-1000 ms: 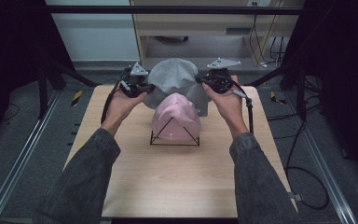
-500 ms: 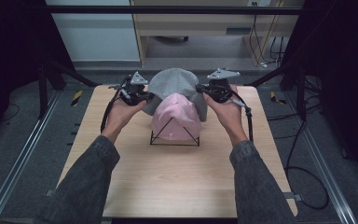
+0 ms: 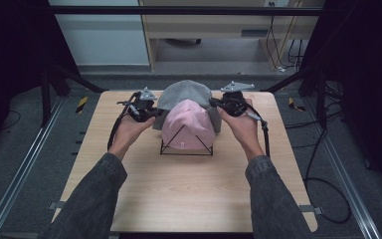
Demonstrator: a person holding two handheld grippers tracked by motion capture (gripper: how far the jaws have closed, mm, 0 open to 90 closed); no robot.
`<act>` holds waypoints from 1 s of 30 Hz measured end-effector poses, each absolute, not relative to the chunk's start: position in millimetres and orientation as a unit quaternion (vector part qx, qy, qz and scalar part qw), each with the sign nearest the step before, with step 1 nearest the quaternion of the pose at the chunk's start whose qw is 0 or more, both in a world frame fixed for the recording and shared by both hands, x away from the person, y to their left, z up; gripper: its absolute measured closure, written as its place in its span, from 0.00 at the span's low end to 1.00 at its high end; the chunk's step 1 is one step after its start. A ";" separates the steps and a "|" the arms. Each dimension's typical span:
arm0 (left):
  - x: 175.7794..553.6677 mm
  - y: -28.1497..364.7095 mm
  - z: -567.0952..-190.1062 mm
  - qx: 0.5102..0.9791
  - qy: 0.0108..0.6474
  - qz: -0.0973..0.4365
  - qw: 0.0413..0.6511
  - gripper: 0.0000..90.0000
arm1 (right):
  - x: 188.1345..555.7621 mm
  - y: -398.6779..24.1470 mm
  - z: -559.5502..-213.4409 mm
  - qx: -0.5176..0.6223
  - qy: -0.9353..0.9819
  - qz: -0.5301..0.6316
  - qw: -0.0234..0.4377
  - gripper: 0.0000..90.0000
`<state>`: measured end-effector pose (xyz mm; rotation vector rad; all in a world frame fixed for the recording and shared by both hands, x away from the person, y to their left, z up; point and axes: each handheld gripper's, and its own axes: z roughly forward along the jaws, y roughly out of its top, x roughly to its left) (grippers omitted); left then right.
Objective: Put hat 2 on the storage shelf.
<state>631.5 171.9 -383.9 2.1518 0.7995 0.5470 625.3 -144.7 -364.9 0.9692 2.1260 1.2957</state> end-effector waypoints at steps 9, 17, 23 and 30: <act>629.7 171.3 -395.9 0.849 0.317 0.204 0.371 0.96 | 624.8 -146.0 -376.4 0.363 0.777 0.464 0.221 0.97; 626.6 171.5 -403.7 0.850 0.322 0.196 0.368 0.96 | 623.9 -146.0 -381.0 0.366 0.778 0.463 0.217 0.97; 623.4 172.1 -407.5 0.845 0.331 0.199 0.370 0.85 | 621.9 -147.7 -384.6 0.370 0.778 0.460 0.213 0.89; 614.4 178.4 -400.5 0.831 0.345 0.215 0.380 0.67 | 611.0 -159.5 -377.3 0.385 0.766 0.464 0.223 0.67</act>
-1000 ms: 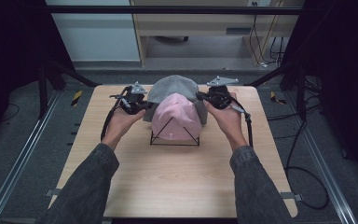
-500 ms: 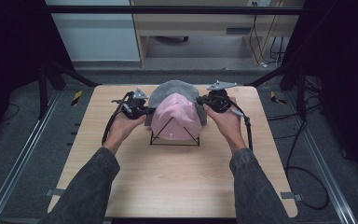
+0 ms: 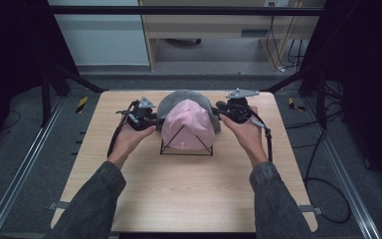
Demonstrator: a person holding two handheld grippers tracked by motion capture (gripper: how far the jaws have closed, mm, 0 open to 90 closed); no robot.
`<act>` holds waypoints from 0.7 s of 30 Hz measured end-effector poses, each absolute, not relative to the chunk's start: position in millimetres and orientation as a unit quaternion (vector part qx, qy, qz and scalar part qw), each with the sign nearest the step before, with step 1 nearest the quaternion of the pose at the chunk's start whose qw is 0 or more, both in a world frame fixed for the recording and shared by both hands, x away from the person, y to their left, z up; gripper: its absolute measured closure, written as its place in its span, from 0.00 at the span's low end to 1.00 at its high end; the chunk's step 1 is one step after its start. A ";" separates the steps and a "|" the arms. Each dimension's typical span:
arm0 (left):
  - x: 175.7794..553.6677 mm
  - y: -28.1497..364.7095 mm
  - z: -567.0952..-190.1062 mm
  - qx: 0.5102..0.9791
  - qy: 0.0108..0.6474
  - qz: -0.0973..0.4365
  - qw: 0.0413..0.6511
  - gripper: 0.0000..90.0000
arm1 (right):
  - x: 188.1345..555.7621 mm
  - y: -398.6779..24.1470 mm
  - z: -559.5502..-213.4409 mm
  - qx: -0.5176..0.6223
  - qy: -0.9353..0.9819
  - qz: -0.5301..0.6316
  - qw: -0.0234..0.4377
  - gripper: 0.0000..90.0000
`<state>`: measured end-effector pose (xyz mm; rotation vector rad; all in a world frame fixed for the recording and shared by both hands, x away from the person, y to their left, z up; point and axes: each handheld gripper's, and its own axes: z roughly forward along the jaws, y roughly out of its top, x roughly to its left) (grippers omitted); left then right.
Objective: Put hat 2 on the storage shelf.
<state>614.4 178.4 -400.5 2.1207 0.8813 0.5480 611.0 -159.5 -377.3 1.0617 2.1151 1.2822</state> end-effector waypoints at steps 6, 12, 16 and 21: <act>601.0 185.2 -385.5 0.817 0.353 0.235 0.391 0.51 | 593.6 -175.3 -370.6 0.400 0.750 0.470 0.237 0.49; 579.7 197.8 -381.9 0.818 0.359 0.246 0.375 0.35 | 571.7 -193.2 -377.1 0.411 0.742 0.469 0.247 0.39; 565.3 209.6 -390.7 0.821 0.372 0.242 0.358 0.23 | 557.1 -203.1 -389.5 0.420 0.744 0.459 0.242 0.32; 546.9 221.7 -412.1 0.833 0.377 0.224 0.336 0.15 | 540.0 -211.9 -409.5 0.433 0.750 0.441 0.234 0.26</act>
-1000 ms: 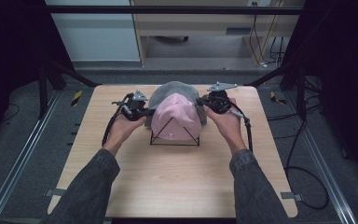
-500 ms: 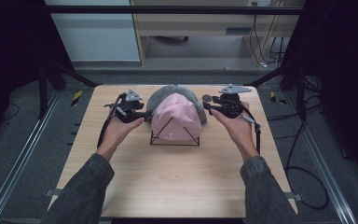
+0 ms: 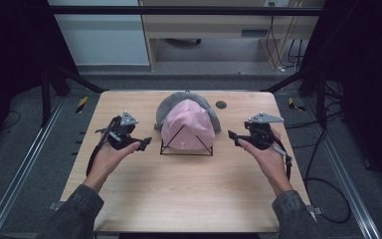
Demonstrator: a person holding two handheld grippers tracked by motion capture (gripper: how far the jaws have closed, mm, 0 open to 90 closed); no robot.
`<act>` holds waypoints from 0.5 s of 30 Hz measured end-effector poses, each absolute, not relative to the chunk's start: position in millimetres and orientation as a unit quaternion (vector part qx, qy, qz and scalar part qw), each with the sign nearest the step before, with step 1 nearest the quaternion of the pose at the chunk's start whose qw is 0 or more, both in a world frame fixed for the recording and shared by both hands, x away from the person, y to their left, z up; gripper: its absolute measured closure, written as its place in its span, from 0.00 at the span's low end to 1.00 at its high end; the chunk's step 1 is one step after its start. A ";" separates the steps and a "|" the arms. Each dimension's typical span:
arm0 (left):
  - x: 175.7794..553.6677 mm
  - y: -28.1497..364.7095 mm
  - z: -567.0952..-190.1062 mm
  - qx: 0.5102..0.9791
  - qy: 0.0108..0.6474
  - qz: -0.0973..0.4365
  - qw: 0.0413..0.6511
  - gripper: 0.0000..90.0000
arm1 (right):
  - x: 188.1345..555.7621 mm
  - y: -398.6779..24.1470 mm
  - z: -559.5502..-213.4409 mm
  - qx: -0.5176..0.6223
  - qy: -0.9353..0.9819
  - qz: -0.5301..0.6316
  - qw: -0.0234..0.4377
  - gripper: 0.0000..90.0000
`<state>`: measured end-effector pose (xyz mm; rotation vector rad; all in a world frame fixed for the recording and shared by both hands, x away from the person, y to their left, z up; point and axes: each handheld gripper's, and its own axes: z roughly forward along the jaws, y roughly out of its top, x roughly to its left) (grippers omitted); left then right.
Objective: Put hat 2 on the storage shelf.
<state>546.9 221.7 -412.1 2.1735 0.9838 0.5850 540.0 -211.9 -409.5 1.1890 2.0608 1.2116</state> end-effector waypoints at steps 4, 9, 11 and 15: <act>535.4 232.1 -430.0 0.836 0.385 0.201 0.334 0.10 | 528.3 -214.8 -425.9 0.440 0.759 0.421 0.229 0.20; 526.3 241.5 -452.9 0.842 0.392 0.175 0.326 0.08 | 515.9 -217.7 -449.4 0.451 0.770 0.392 0.222 0.15; 524.7 242.9 -459.9 0.846 0.391 0.170 0.319 0.07 | 513.5 -218.6 -458.1 0.459 0.773 0.383 0.213 0.13; 522.5 243.6 -474.0 0.852 0.395 0.151 0.310 0.07 | 511.4 -222.0 -478.1 0.477 0.778 0.359 0.196 0.12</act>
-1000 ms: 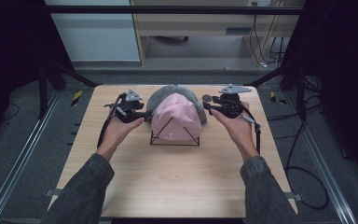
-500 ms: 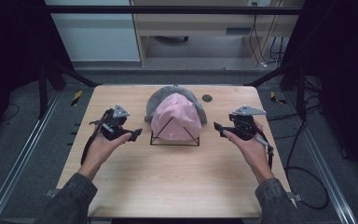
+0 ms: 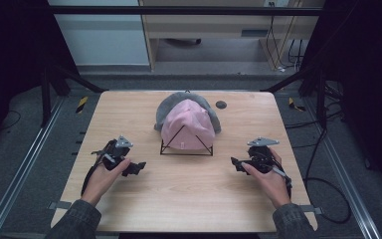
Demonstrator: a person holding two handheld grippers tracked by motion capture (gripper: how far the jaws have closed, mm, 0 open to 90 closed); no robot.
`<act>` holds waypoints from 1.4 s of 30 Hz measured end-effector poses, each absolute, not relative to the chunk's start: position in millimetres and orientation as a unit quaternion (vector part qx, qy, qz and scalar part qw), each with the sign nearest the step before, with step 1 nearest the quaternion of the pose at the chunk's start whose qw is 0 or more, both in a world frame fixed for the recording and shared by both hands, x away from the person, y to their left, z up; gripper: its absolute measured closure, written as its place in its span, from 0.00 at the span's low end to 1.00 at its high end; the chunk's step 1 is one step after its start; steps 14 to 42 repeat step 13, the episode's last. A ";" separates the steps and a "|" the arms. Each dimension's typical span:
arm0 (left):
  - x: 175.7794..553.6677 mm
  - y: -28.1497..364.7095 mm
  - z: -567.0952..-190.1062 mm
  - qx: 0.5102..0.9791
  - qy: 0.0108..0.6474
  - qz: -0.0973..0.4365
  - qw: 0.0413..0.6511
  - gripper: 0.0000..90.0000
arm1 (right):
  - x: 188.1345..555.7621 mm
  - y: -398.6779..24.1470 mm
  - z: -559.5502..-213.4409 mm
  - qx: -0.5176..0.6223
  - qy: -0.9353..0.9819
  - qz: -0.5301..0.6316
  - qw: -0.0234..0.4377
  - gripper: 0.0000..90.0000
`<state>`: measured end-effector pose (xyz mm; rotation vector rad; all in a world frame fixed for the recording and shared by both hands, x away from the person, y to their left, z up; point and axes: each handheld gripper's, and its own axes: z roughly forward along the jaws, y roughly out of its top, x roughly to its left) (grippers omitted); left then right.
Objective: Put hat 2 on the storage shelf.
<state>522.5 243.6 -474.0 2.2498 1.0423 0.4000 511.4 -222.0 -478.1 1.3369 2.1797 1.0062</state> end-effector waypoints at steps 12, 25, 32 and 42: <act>527.8 244.6 -494.4 0.857 0.413 0.141 0.273 0.03 | 507.5 -223.7 -505.1 0.496 0.783 0.325 0.186 0.09; 527.5 244.4 -494.8 0.857 0.414 0.142 0.274 0.03 | 507.9 -224.1 -505.5 0.495 0.783 0.326 0.188 0.09; 527.5 244.4 -494.8 0.857 0.414 0.142 0.274 0.03 | 507.9 -224.1 -505.5 0.495 0.783 0.326 0.188 0.09; 527.5 244.4 -494.8 0.857 0.414 0.142 0.274 0.03 | 507.9 -224.1 -505.5 0.495 0.783 0.326 0.188 0.09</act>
